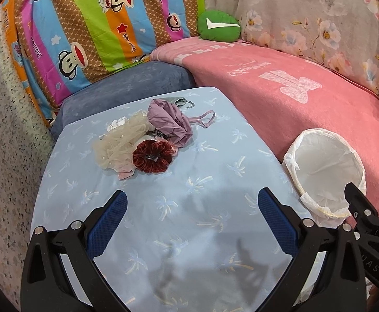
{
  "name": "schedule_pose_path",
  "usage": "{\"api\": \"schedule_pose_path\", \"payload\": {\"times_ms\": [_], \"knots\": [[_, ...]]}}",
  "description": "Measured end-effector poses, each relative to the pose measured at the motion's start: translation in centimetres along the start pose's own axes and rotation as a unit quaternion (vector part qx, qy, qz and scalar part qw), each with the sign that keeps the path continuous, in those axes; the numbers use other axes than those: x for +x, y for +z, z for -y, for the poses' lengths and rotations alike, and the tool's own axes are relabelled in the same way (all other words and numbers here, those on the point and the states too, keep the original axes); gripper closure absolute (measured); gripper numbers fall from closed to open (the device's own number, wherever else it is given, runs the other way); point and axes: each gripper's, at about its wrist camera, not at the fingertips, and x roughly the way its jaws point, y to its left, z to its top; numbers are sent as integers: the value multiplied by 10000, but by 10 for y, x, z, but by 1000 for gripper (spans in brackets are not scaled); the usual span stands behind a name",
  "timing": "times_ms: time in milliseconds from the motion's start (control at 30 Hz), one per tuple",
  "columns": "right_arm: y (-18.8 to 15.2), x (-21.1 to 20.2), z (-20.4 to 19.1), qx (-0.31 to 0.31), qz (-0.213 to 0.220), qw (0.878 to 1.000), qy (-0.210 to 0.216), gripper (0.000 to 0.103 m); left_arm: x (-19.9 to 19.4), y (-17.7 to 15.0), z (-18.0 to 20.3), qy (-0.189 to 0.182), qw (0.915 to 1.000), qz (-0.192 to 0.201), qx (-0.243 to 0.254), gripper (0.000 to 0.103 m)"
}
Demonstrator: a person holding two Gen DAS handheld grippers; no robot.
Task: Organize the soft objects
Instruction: 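Move both tools toward the pile and close the right gripper on the beige mesh fabric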
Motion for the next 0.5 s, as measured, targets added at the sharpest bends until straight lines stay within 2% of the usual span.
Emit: {"api": "schedule_pose_path", "payload": {"times_ms": [267,500], "knots": [[5,4,-17,-64,19,9999,143,6,8,1,-12,-85,9999,-30,-83,7],[10,12,-44,-192,42,9990,393,6,24,3,-40,-115,9994,-81,-324,7]]}}
